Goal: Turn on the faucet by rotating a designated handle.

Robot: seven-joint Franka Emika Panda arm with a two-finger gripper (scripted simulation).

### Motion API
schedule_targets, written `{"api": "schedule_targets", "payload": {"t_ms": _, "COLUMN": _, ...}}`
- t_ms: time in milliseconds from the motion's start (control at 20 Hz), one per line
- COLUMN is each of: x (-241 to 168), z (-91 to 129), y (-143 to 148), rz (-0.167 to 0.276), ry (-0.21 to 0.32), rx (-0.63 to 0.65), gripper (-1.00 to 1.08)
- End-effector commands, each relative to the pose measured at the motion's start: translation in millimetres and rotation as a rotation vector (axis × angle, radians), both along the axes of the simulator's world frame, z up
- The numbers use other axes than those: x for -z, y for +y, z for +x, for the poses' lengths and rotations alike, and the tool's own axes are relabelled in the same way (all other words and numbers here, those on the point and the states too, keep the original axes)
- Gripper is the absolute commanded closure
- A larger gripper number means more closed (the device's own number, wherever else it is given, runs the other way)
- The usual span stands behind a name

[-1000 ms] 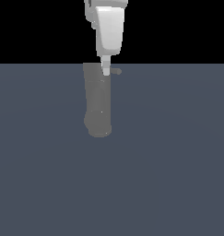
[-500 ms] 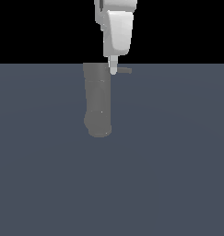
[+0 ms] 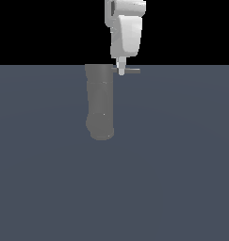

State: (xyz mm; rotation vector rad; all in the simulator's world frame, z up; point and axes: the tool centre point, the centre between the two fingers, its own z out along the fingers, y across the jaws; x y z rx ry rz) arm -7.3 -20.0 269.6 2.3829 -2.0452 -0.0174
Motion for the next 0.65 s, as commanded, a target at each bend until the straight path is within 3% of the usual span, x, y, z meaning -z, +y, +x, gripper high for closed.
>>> {"api": "schedule_targets", "payload": {"t_ms": 0, "x": 0, "z": 9, "y": -29, "rz": -0.006, "ry": -0.009, "rx": 0.041, "gripper": 1.08}}
{"api": "schedule_targets", "payload": {"t_ms": 600, "x": 0, "z": 32, "y": -54, "rz": -0.006, "ry": -0.009, "rx": 0.056, "gripper": 1.08}}
